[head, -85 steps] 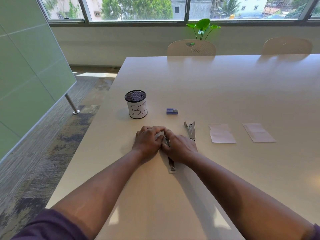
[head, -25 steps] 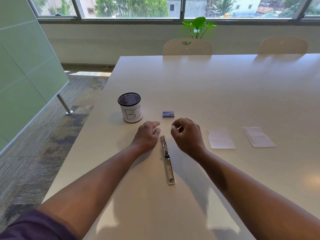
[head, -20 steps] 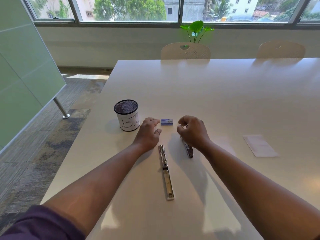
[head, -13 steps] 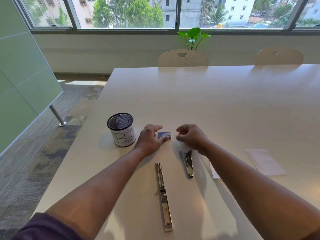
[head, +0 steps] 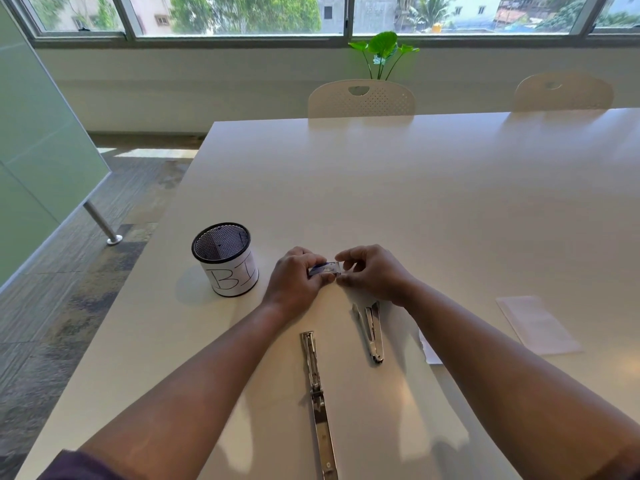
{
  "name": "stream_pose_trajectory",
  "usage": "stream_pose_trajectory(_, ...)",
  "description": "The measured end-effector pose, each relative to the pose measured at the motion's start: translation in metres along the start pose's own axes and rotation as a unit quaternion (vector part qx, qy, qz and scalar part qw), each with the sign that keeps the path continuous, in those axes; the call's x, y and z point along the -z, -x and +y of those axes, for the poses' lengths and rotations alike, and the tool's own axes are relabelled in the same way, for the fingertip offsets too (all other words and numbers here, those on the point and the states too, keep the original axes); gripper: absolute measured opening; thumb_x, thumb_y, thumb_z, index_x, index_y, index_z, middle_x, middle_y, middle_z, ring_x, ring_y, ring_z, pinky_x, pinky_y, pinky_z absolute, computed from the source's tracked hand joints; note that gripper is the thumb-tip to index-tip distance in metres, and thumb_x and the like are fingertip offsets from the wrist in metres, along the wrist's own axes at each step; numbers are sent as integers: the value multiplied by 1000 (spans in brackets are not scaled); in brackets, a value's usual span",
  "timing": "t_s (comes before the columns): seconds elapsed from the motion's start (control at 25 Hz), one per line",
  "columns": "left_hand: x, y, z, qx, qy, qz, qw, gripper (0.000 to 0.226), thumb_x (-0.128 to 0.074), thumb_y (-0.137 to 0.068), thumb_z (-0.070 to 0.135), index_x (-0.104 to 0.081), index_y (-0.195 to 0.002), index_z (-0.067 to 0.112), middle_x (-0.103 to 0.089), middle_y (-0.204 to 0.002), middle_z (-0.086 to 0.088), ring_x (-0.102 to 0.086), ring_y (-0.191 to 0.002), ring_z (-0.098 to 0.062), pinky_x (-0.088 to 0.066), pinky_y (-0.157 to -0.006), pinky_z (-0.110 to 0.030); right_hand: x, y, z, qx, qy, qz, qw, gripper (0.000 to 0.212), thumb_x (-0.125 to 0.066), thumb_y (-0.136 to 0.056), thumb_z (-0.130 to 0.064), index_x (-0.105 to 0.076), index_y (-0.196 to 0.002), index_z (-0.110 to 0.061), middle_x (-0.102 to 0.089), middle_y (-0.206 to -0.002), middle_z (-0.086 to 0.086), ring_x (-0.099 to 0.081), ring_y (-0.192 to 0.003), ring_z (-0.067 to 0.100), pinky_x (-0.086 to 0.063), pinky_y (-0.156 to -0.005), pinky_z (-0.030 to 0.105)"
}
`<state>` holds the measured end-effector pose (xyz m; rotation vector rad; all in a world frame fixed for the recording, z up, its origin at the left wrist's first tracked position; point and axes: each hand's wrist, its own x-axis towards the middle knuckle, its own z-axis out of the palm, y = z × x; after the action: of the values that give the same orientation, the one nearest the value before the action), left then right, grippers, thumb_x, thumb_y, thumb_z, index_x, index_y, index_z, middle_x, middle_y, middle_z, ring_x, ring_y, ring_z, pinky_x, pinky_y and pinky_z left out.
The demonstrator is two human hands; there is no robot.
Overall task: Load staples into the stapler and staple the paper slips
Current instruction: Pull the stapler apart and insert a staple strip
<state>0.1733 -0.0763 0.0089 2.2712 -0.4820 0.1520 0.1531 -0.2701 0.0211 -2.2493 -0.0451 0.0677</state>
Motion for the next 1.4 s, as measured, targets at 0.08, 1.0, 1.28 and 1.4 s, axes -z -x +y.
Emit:
stream_pose_trajectory(0.08, 1, 1, 1, -6, 2, -8, 1000, 35, -84, -81, 22, -76, -113, 11, -67, -103, 0, -64, -96, -16, -52, -89, -29, -3, 1, -2, 13, 27, 13, 999, 37, -84, -81, -35, -74, -115, -26, -64, -89, -12, -58, -75, 4, -45, -67, 20)
stream_pose_trajectory(1.0, -2, 5, -2, -5, -58, -50, 997, 34, -64, -96, 32, -67, -130, 33, -54, -115, 13, -40, -114, -14, -40, -102, -39, 4, 2, 13, -24, -61, 31, 997, 10, -71, -87, -23, -74, -93, -30, -72, -81, -2, -60, -70, 11, -53, -65, 33)
stream_pose_trajectory(1.28, -3, 3, -3, -5, -59, -47, 997, 33, -66, -95, 31, -68, -128, 33, -54, -114, 14, -40, -113, -12, -40, -102, -36, 0, 2, 8, -32, -42, 51, 997, 3, -71, -88, -30, -74, -90, -30, -70, -76, -6, -57, -64, 4, -44, -56, 23)
stream_pose_trajectory(1.4, -3, 3, -3, -4, -57, -47, 997, 33, -66, -95, 31, -68, -128, 33, -55, -115, 14, -40, -113, -12, -40, -103, -37, 0, 2, 6, -31, -34, 46, 998, 3, -72, -88, -29, -74, -91, -29, -69, -77, -4, -57, -65, 8, -45, -57, 25)
